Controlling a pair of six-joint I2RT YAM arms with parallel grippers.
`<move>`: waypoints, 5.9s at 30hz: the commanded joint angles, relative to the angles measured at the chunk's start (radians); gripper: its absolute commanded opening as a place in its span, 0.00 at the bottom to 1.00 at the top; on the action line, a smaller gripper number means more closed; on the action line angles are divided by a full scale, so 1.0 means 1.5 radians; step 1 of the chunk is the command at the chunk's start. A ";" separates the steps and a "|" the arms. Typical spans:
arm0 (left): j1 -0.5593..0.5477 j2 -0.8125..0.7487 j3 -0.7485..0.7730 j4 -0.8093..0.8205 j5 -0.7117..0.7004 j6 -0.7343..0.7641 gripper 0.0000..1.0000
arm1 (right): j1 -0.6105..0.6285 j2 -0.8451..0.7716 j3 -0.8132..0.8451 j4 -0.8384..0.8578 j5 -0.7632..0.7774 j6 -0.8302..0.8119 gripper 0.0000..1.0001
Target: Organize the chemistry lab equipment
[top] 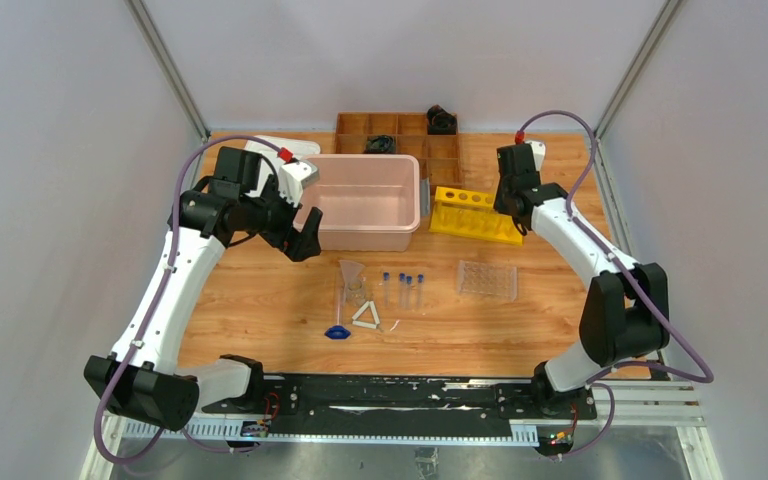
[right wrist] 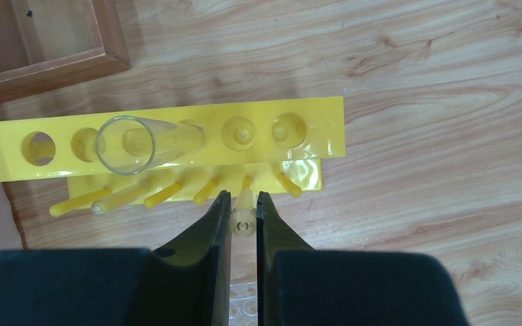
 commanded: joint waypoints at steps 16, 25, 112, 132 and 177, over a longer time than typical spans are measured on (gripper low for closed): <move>-0.002 -0.014 0.008 0.003 0.008 0.008 1.00 | -0.012 0.030 -0.006 0.012 0.008 -0.008 0.00; -0.002 -0.014 -0.002 0.003 0.015 0.007 1.00 | -0.011 0.032 -0.021 0.014 -0.018 -0.002 0.00; -0.002 -0.035 0.021 0.003 0.002 -0.023 1.00 | 0.417 0.062 -0.247 0.152 0.043 0.203 0.35; -0.002 -0.045 0.044 0.004 0.015 -0.037 1.00 | 0.435 0.000 -0.305 0.131 0.055 0.254 0.00; -0.002 -0.022 0.099 0.004 0.235 -0.101 0.70 | 0.581 -0.047 0.097 0.420 -0.016 0.228 0.00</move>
